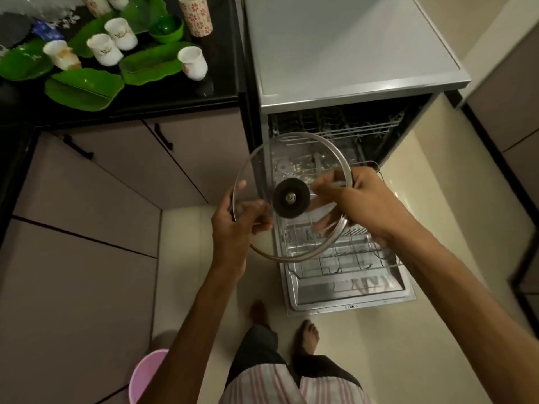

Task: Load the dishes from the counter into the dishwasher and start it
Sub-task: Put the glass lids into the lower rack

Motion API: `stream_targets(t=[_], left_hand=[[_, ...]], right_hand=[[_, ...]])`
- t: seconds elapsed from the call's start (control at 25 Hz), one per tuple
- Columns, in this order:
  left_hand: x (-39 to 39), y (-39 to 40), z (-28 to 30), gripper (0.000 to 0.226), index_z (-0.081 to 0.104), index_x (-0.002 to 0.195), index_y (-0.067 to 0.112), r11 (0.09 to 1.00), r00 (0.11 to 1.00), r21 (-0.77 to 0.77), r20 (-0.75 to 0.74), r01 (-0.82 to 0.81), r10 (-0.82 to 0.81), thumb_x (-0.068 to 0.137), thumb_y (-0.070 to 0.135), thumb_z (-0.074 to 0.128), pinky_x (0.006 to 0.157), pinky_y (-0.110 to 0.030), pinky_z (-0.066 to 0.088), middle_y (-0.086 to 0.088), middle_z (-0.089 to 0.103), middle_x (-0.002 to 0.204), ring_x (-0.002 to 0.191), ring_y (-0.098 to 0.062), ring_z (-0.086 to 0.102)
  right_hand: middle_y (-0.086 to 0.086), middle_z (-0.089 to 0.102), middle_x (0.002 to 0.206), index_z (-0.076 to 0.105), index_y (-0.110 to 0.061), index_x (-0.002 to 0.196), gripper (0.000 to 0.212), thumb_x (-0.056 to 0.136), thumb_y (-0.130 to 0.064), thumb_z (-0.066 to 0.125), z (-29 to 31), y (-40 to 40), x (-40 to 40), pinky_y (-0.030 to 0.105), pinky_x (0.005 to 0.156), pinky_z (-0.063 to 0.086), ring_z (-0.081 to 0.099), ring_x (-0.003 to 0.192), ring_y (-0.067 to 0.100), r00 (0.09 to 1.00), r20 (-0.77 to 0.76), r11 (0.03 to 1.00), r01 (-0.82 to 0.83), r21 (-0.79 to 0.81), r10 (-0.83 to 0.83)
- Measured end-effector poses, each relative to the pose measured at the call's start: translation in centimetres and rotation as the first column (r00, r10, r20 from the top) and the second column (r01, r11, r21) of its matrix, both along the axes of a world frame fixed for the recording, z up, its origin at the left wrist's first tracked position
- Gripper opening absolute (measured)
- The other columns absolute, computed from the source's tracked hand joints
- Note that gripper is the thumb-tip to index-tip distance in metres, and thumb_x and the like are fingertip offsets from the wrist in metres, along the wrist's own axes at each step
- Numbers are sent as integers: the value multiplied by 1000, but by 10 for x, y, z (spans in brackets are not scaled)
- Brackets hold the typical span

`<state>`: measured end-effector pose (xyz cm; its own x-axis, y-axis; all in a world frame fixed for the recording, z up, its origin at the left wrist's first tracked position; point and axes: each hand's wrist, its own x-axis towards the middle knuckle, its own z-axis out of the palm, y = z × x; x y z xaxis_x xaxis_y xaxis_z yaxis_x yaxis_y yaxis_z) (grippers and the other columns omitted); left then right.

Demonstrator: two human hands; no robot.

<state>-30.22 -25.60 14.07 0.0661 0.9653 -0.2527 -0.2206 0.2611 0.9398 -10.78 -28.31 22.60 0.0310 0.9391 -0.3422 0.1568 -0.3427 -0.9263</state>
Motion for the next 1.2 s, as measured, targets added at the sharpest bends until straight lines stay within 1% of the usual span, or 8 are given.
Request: stream_targets(t=[0.16,0.28,0.4,0.64,0.76,0.84,1.0,1.2], left_hand=[[22,-4,-21,53,46,137,18,994,995,-66,-46,88,-91,89,11,66,63,-25,54,-17,68,91,71,-19,67],[42,-4,-58,49,48,137,22,973,980,-168,-88,160,-176,91,18,64,67,-23,55,-13,71,105,78,-18,70],[61,-19,-97,47,52,134,24,941,971,-287,-97,181,-217,90,20,67,69,-24,56,-7,70,109,82,-17,70],[130,-49,-181,35,59,125,18,841,968,-505,-36,196,-247,90,15,64,70,-25,58,-12,71,107,79,-15,70],[174,-67,-231,14,67,103,24,791,953,-579,-79,196,-293,94,15,60,77,-29,58,-4,74,95,81,-16,72],[207,-80,-265,13,68,93,27,760,927,-607,-97,232,-361,95,16,60,79,-27,56,3,73,90,84,-15,71],[272,-108,-332,20,70,96,31,673,840,-637,-72,376,-538,96,18,55,67,-23,53,4,71,83,76,-12,65],[336,-127,-411,14,66,91,17,592,802,-670,7,447,-597,92,26,55,82,-26,55,2,68,85,87,-15,65]], right_hand=[[10,75,82,66,2,93,15,95,-2,53,-18,-21,16,52,62,59,71,60,31,996,40,997,78,-27,-77],[18,71,79,66,-1,91,12,93,-1,54,-58,-35,23,59,59,55,69,55,29,982,116,987,157,-38,-151],[15,72,74,65,-12,91,11,92,-5,57,-101,-52,34,57,57,57,69,54,29,961,182,969,228,-91,-209],[9,72,74,64,-22,90,15,90,-7,59,-177,-80,87,49,54,58,69,54,25,904,327,929,337,-154,-274],[7,70,65,62,-23,83,15,90,-9,60,-217,-93,122,48,53,58,67,53,25,869,416,905,374,-201,-267],[6,67,59,59,-21,77,18,90,-8,59,-248,-99,150,46,52,57,66,51,24,828,493,879,419,-226,-268],[7,65,56,63,-12,86,7,88,-6,58,-310,-102,200,44,54,58,66,51,25,709,632,817,540,-202,-312],[4,54,50,62,-7,93,6,88,-8,60,-380,-94,247,34,43,47,53,42,24,613,746,838,526,-141,-259]])
